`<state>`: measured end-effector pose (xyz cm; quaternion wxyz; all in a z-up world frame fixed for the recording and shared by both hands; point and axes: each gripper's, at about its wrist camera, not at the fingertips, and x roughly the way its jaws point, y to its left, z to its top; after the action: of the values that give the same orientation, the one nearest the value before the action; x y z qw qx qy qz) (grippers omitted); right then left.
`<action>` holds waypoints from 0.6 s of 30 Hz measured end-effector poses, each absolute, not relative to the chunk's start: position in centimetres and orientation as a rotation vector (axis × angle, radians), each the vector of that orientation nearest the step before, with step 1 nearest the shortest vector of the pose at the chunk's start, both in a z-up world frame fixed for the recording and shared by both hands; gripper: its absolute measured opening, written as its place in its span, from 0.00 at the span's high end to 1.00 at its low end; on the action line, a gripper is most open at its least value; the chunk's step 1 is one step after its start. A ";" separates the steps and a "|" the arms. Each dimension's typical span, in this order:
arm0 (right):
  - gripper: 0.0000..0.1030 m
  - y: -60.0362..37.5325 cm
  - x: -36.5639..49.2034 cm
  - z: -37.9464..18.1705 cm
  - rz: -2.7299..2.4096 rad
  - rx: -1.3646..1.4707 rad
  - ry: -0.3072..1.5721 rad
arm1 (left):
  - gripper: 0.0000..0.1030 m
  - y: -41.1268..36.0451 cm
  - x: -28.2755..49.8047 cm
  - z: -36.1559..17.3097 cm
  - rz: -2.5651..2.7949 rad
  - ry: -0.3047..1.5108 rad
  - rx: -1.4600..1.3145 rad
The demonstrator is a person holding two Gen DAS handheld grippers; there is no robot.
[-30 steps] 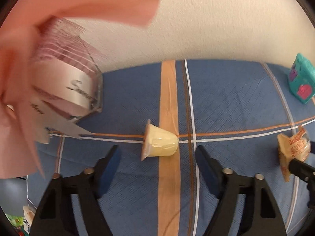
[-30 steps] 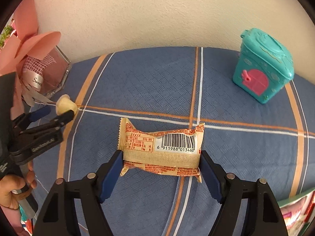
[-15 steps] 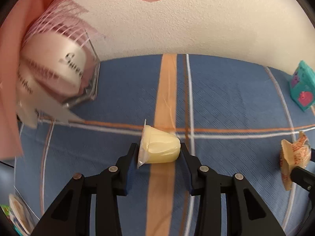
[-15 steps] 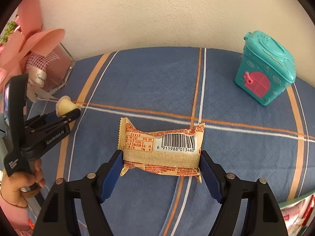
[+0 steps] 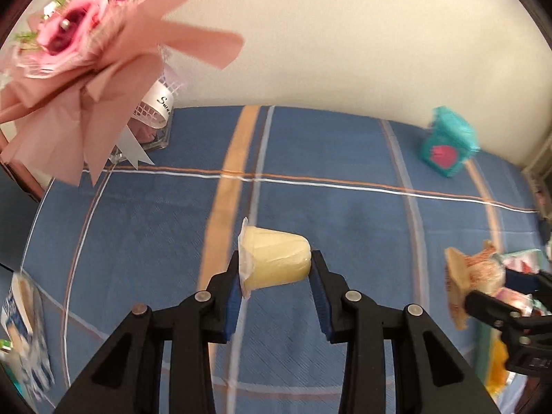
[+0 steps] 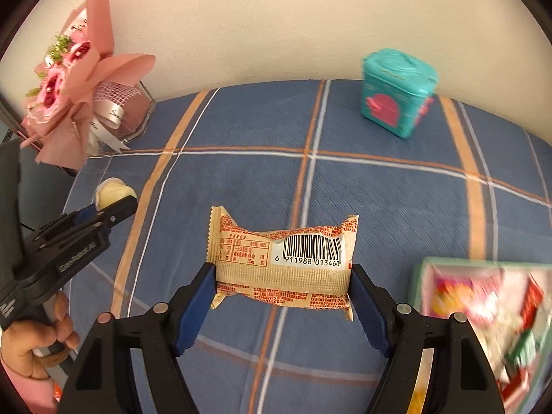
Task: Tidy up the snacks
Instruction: 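Grasp the yellow pudding cup with the left tool while the right tool grasps the cream wafer pack, then carry the pudding cup and wafer pack over the tray and open both tools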
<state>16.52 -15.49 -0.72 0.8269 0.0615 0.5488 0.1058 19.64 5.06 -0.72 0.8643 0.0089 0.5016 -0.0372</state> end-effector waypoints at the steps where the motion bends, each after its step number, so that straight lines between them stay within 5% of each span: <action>1: 0.24 -15.9 15.7 -0.4 0.219 0.133 1.161 | 0.63 4.3 18.5 0.1 -0.082 1.045 0.012; 18: 0.24 -23.6 3.3 2.9 0.105 0.123 1.031 | 0.63 -5.6 6.6 4.4 -0.178 0.993 -0.136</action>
<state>3.31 -23.64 2.90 0.8669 0.0589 0.4924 0.0501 6.61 -5.62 4.40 0.8733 -0.0652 0.4752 -0.0854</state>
